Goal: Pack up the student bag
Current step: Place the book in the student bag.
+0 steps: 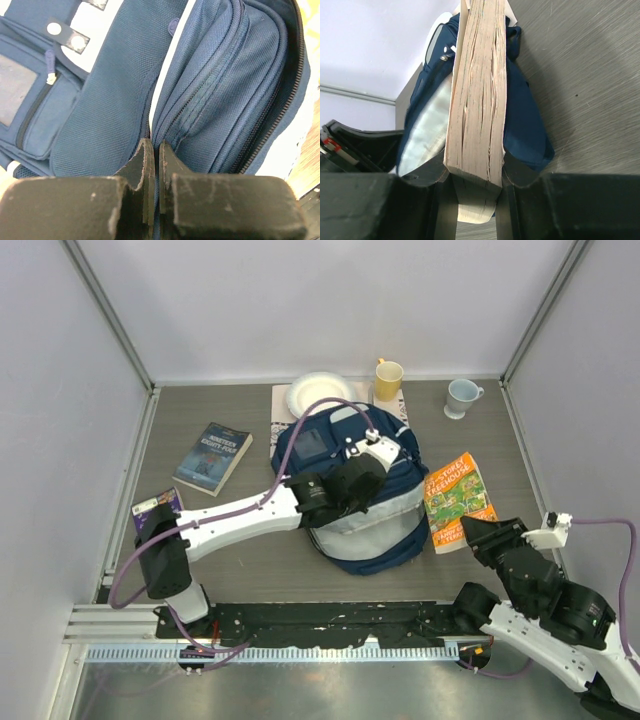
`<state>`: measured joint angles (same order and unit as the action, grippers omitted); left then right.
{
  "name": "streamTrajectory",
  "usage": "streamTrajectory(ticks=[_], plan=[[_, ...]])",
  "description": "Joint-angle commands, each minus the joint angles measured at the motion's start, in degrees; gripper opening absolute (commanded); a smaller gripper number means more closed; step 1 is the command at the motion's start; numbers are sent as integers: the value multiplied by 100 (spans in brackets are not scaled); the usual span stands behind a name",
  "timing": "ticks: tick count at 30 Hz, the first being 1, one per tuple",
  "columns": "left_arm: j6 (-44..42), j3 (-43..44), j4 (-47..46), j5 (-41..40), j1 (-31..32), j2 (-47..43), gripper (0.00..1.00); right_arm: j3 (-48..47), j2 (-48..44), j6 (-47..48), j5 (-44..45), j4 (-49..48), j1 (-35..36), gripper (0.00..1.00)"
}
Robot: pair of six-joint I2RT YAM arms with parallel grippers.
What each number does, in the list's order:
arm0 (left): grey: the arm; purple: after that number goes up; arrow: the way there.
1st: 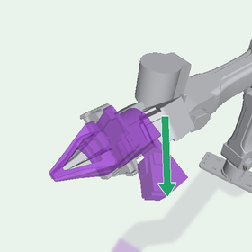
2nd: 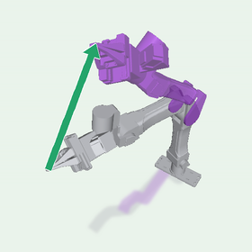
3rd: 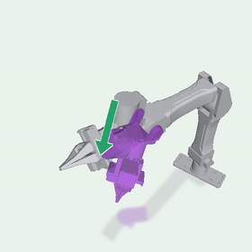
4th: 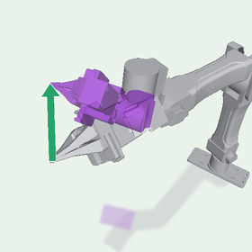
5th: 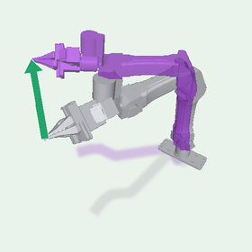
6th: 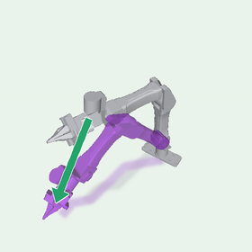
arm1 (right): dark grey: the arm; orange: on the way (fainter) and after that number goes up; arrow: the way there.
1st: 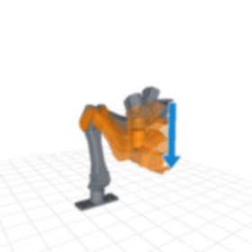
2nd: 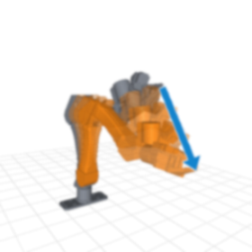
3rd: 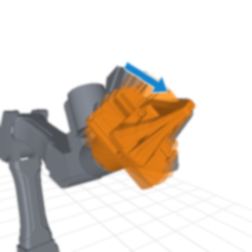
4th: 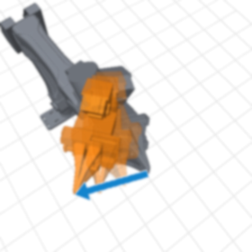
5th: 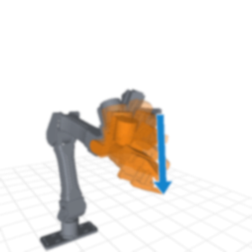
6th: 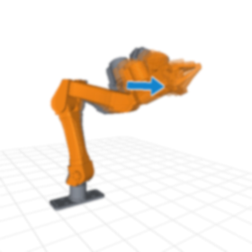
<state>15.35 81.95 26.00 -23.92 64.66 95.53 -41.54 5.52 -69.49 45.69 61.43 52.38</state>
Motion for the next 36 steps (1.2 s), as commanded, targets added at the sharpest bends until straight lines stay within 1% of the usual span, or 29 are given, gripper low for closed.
streamTrajectory(ticks=[1,4,6,8,10,12,15,18,20,21,24,26,27,29,30,32,33,36], plan=[[608,480,-324,-395,-516,-649,0,-135,-165,-546,228,-239,9,1],[732,471,-350,-131,-727,-745,0,-266,-516,-557,457,0,9,1],[767,453,-385,-113,-762,-790,0,-380,-508,-565,449,132,26,1],[767,471,-403,-60,-771,-799,0,-495,-447,-417,205,115,18,1],[767,514,-385,-7,-771,-781,0,-435,-429,-92,-94,-356,27,1],[785,532,-394,54,-771,-772,0,-312,-420,-91,-490,-570,18,1],[785,558,-455,54,-771,-772,0,-57,-394,-82,-1026,-1280,18,1],[802,629,-455,63,-771,-764,0,215,-271,-328,-1352,-1493,27,1],[837,699,-455,124,-771,-790,0,321,-25,-468,-1483,-1625,9,1],[864,708,-481,177,-771,-807,0,496,36,-529,-1623,-1912,18,1],[890,708,-526,186,-771,-843,0,908,239,-697,-1791,-2327,27,1],[908,717,-499,221,-771,-843,0,1103,361,-723,-1783,-2880,18,1],[917,708,-499,256,-771,-860,0,1313,414,-654,-1800,-3413,9,1],[952,629,-552,327,-771,-895,0,1464,694,-635,-1731,-3803,9,1],[961,585,-578,344,-771,-921,0,1621,801,-636,-1739,-4301,9,1],[969,515,-613,397,-771,-983,0,1754,1055,-767,-1748,-4726,18,1],[969,480,-631,415,-771,-1001,0,1998,1257,-767,-1818,-5537,18,1],[934,471,-614,432,-771,-1053,0,2167,1696,-777,-1591,-6473,18,1]])
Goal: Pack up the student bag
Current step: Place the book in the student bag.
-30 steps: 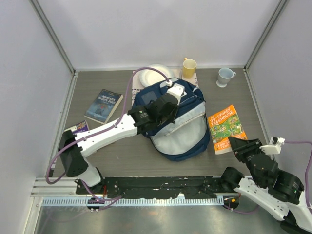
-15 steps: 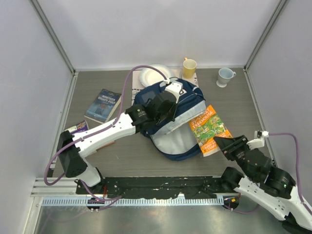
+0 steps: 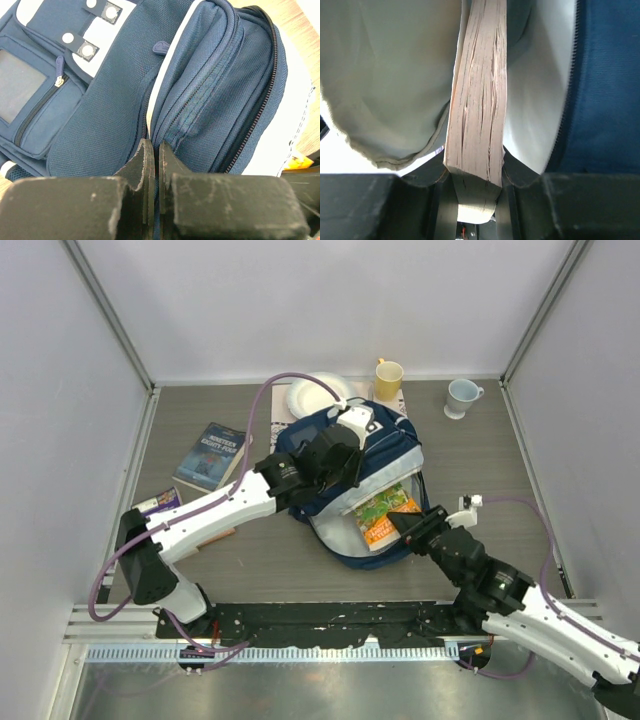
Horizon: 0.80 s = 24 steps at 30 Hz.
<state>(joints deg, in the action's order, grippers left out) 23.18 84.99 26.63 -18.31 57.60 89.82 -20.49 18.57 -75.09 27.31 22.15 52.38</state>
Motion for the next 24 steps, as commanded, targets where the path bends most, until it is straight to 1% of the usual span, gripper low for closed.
streamTrajectory(ticks=[1,4,5,7,9,10,11,13,14,16,17,19,22,23,24], plan=[[152,167,-668,-138,-65,-509,0,28,498,-147,414,-2627,9,1],[152,141,-712,-77,-65,-553,0,-69,1025,-111,556,-2909,9,1],[152,132,-721,-59,-65,-553,0,-78,1183,-311,626,-2936,-8,1],[117,140,-738,-24,-65,-553,0,88,1595,-357,618,-3601,0,1],[99,141,-730,2,-65,-536,0,194,1886,-671,766,-3971,-52,1],[90,123,-756,-6,-65,-536,0,221,2262,-630,758,-4182,-87,1],[82,106,-773,2,-65,-545,0,204,2448,-621,689,-4314,-157,1],[29,79,-800,-15,-65,-553,0,116,2826,-657,469,-4621,-394,1],[11,70,-800,-24,-65,-562,0,98,3202,-604,364,-4876,-482,1],[-33,53,-835,-7,-65,-597,0,10,3547,-674,13,-5149,-842,1],[-50,35,-861,11,-65,-606,0,-16,3940,-587,-128,-5394,-983,1],[-94,18,-905,46,-65,-650,0,-86,4364,-498,-513,-5975,-1317,1],[-164,-17,-940,90,-74,-659,0,-341,5260,-419,-1094,-6722,-1598,1],[-173,-18,-932,108,-65,-641,0,-420,5445,-454,-1175,-6898,-1608,1],[-182,-9,-941,117,-74,-641,0,-464,5821,-497,-1254,-7248,-1626,1]])
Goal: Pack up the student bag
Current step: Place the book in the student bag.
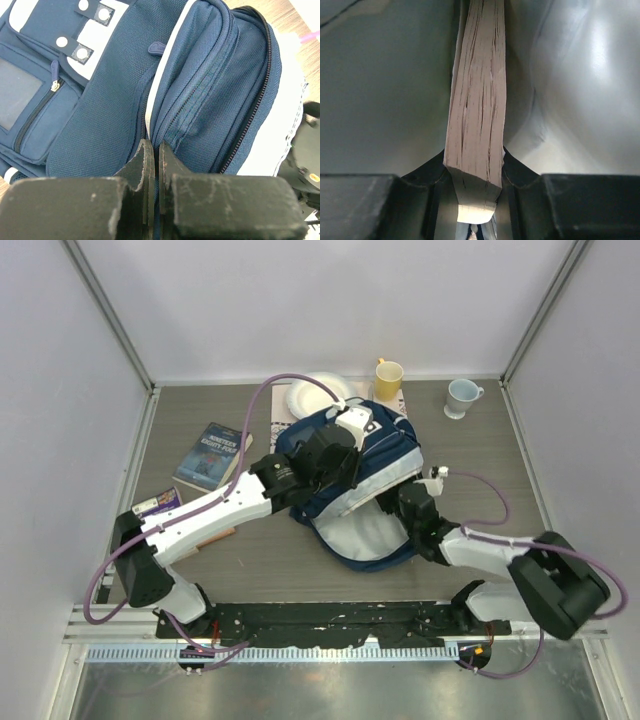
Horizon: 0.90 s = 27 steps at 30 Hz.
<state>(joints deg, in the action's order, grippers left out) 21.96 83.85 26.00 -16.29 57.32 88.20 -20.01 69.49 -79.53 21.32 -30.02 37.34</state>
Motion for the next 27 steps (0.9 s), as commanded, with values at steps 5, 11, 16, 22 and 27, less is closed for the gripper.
streamTrajectory(ticks=[5,11,16,22,27], plan=[[-148,44,-771,11,-151,-488,0,-741,1399,-11,-1137,-2464,-148,3],[-60,-97,-991,364,-300,-576,0,-592,2032,-45,-1306,-3034,-148,14],[-25,-115,-983,583,-309,-629,0,-592,2621,-80,-929,-3457,-157,22],[28,-238,-1009,601,-335,-743,0,-750,3342,-230,-822,-4178,-210,26],[37,-308,-1009,680,-371,-778,0,-952,3404,-133,-761,-3854,-262,36]])
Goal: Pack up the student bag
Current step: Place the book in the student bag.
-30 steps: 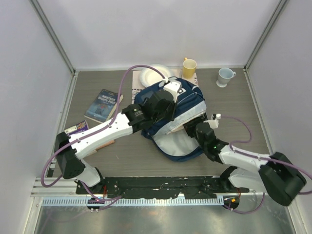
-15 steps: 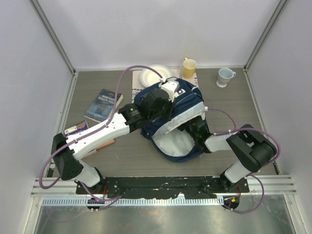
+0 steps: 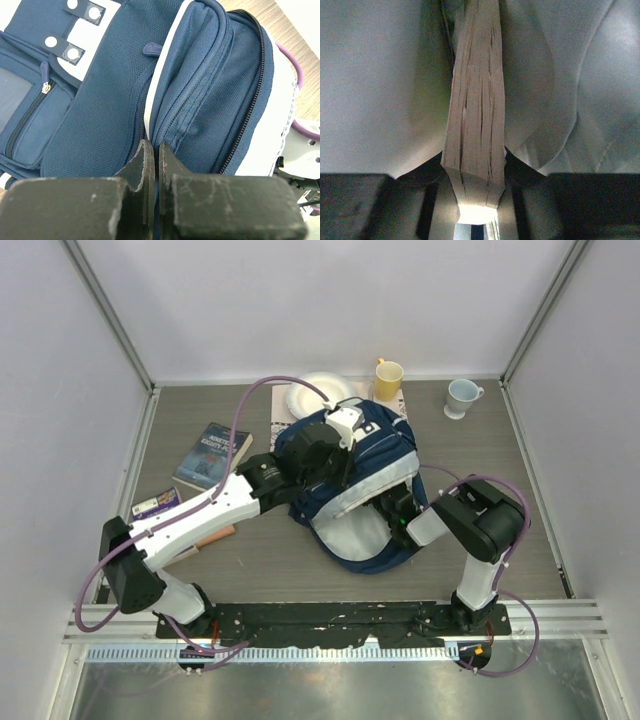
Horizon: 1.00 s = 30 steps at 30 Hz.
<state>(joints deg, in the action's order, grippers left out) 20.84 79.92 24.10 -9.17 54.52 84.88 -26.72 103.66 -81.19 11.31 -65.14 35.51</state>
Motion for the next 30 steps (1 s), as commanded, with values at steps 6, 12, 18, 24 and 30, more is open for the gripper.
streamTrajectory(ticks=[6,12,18,24,30], plan=[[175,-2,-836,3,-126,-437,0,-97,-311,155,354,63,-184,50],[227,-117,-915,-6,-187,-472,0,228,-855,270,354,432,-184,68],[271,-179,-986,20,-240,-429,0,334,-1846,604,363,1556,-185,83],[342,-205,-1047,56,-267,-350,0,316,-2692,648,495,2902,-167,86],[351,-231,-1056,47,-284,-350,0,308,-2798,411,-49,3104,-158,60]])
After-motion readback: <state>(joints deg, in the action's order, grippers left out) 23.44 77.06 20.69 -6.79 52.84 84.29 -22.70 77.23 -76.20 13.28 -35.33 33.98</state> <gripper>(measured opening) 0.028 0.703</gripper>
